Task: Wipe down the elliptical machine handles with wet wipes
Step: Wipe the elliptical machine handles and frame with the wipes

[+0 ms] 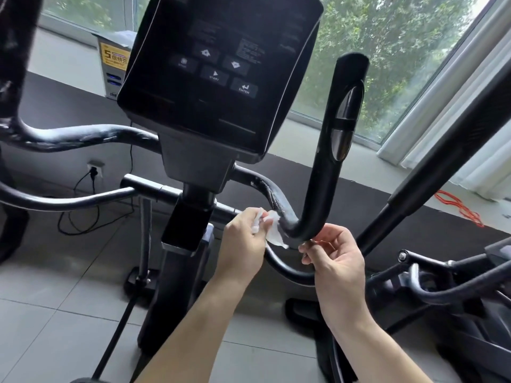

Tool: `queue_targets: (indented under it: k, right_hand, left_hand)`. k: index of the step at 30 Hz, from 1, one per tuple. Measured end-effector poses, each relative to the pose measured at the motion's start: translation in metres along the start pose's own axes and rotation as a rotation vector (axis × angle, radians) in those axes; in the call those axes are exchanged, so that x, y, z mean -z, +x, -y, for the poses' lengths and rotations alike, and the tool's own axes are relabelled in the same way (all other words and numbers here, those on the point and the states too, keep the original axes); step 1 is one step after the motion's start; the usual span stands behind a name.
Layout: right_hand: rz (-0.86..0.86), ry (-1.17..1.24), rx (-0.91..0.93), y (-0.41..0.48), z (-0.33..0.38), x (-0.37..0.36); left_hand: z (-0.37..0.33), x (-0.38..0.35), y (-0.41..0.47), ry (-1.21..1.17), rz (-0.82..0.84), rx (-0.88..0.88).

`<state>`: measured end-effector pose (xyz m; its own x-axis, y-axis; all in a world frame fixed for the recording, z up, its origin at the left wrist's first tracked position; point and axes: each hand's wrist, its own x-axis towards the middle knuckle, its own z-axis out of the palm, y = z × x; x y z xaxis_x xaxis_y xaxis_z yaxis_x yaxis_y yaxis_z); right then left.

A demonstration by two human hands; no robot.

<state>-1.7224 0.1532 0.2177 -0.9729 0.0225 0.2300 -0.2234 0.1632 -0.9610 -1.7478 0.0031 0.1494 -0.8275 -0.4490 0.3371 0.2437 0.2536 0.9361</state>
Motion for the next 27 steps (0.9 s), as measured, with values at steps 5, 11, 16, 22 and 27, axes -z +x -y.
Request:
queue_targets:
  k: [5, 11, 16, 22, 27]
  right_hand:
    - [-0.007, 0.036, -0.048, -0.011, -0.007, 0.002]
    - [0.294, 0.350, -0.224, -0.031, -0.010, 0.013]
    - [0.302, 0.424, -0.311, -0.030, -0.012, 0.033]
    - [0.097, 0.364, -0.163, -0.002, -0.017, 0.052]
    - [-0.023, 0.283, 0.035, 0.029, -0.015, 0.051]
  left_hand:
    - [-0.022, 0.030, -0.022, -0.146, 0.048, 0.097]
    - [-0.064, 0.047, -0.049, -0.101, 0.346, 0.055]
    - [-0.080, 0.044, -0.056, -0.063, 0.487, 0.026]
    - [-0.091, 0.023, -0.055, 0.025, 0.139, 0.036]
    - [-0.110, 0.000, -0.053, 0.098, -0.136, 0.032]
